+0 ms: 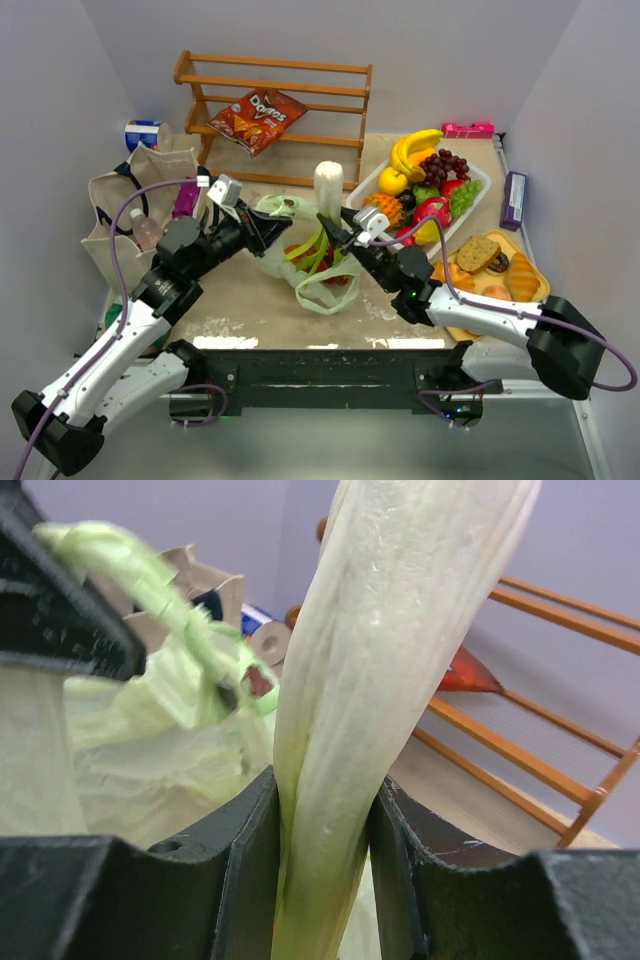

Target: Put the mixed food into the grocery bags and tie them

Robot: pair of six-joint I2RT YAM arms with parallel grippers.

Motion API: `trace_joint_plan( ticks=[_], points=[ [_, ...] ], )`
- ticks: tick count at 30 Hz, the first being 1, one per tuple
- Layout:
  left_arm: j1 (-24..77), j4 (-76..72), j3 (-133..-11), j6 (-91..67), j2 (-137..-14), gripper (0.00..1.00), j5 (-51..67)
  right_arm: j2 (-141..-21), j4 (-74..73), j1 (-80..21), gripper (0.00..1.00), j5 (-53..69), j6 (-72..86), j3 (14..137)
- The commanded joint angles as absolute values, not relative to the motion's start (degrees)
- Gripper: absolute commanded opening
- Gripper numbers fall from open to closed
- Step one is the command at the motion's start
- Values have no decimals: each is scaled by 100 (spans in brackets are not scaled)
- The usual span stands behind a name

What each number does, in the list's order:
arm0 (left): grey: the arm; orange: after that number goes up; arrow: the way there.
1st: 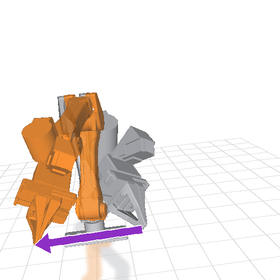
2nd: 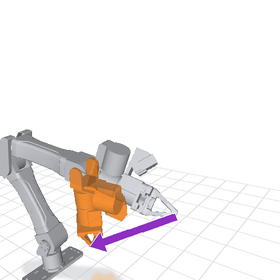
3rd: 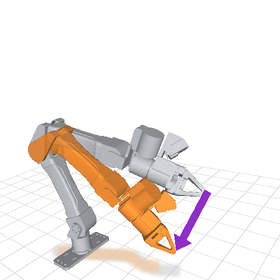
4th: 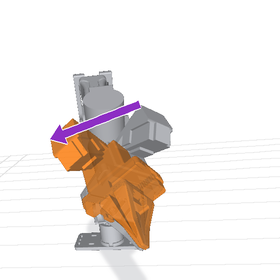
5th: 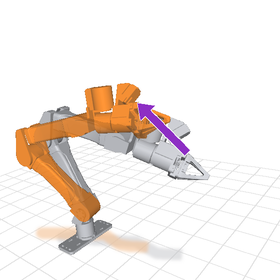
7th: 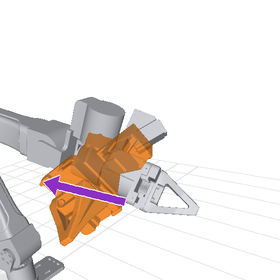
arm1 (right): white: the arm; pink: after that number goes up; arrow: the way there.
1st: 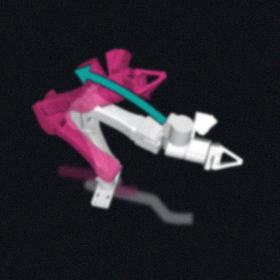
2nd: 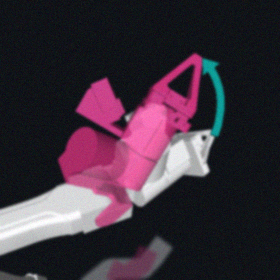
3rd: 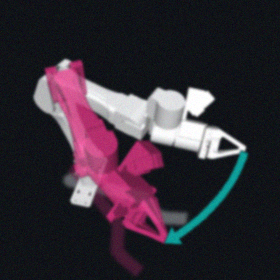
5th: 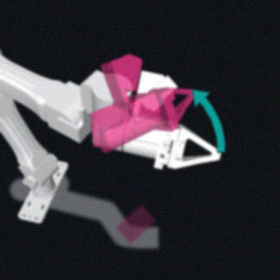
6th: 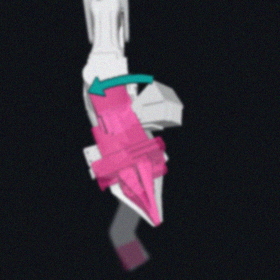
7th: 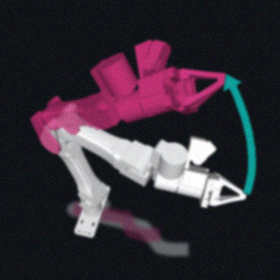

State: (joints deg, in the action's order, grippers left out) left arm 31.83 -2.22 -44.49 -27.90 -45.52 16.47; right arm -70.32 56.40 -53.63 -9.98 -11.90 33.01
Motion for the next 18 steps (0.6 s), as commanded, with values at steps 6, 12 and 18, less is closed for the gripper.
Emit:
trace_joint_plan(
  ticks=[6, 12, 18],
  points=[
    [3129, -272, -4685, -2733, -4456, 0, 1863, -6697, 6020, -5370, 0, -2224, -1168, 3691],
    [3129, -264, -4728, -2725, -4482, 0, 1907, -7127, 6836, -5370, 0, -2249, -1529, 3586],
    [3129, -9, -4737, -2435, -4439, 0, 1600, -6821, 6382, -5370, 0, -2171, -1363, 3814]
  ],
)
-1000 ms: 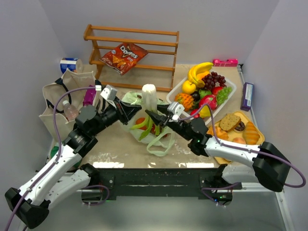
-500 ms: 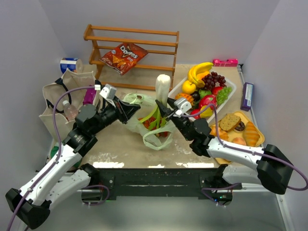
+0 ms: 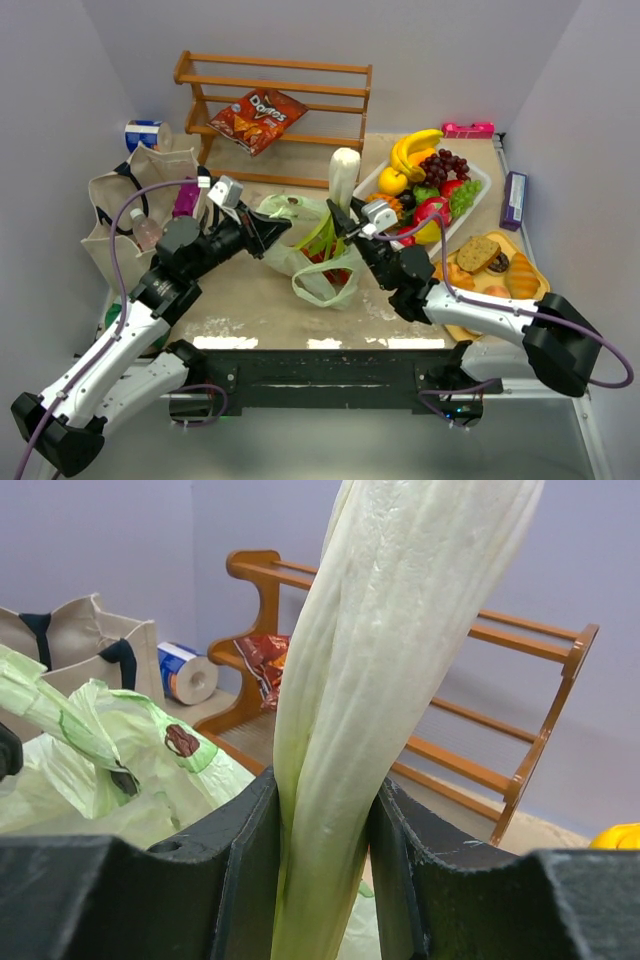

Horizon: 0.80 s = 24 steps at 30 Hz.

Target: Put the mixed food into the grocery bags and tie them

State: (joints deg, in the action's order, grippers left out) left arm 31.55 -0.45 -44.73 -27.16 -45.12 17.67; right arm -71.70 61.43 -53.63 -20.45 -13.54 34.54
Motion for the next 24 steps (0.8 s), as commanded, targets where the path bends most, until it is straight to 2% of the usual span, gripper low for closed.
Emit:
trace_joint_plan(
  ticks=[1, 8, 13, 24],
  points=[
    [3129, 244, -4729, -2330, -4395, 0, 1460, -6655, 6259, -5370, 0, -2162, -1319, 3858],
    [3111, 694, -4922, -1776, -4245, 0, 914, -6091, 5582, -5361, 0, -2469, -1529, 3797],
    [3120, 642, -4948, -1819, -4227, 0, 1107, -6372, 5519, -5361, 0, -2461, -1670, 3841],
    [3050, 502, -5186, -2521, -4675, 0, 1239, -7110, 6310, -5528, 0, -959, -1898, 3657]
  ],
)
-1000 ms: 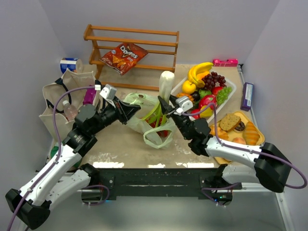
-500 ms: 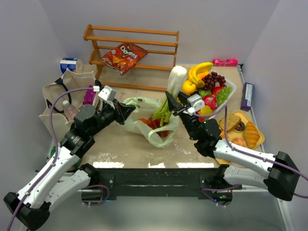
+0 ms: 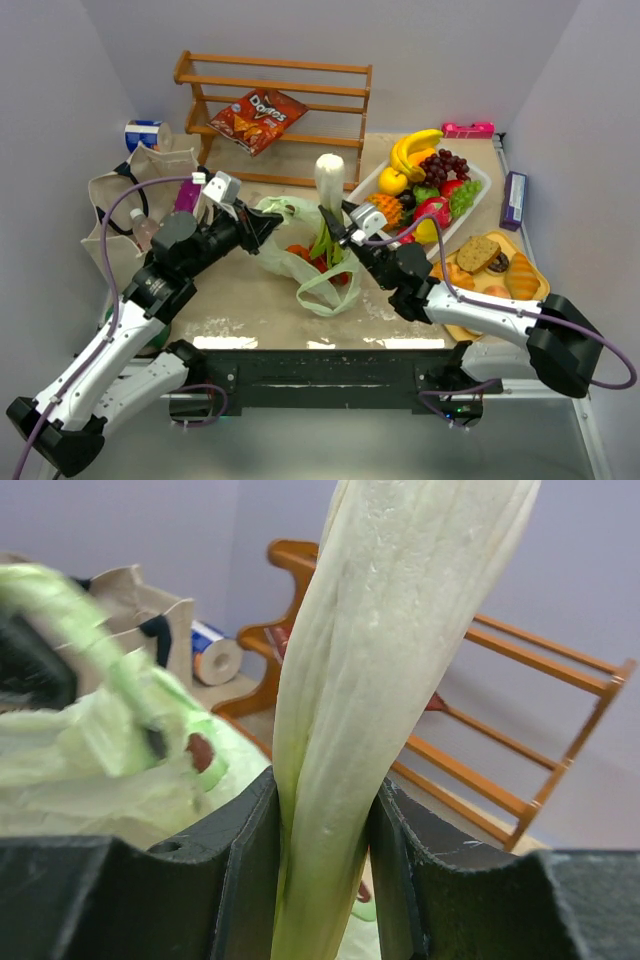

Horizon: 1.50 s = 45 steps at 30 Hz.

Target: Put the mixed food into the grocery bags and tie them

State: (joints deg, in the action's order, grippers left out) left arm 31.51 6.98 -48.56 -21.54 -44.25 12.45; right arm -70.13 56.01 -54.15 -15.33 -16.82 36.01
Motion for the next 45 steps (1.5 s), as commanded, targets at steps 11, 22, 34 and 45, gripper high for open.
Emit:
trace_joint_plan(
  ticks=[11, 22, 34, 45],
  points=[
    [2584, -395, -5273, -2821, -5115, 0, 1784, -7426, 5284, -5748, 0, -404, -2022, 3595],
    [2514, -466, -5563, -2066, -5212, 0, 1933, -7830, 2946, -5774, 0, -167, -1854, 4323],
    [2514, -747, -5054, -1310, -4685, 0, 2118, -8262, 994, -5757, 9, -729, -1222, 5466],
    [2514, -440, -4887, -1169, -4764, 0, 1644, -7112, 502, -5748, 91, -493, -634, 5713]
  ],
)
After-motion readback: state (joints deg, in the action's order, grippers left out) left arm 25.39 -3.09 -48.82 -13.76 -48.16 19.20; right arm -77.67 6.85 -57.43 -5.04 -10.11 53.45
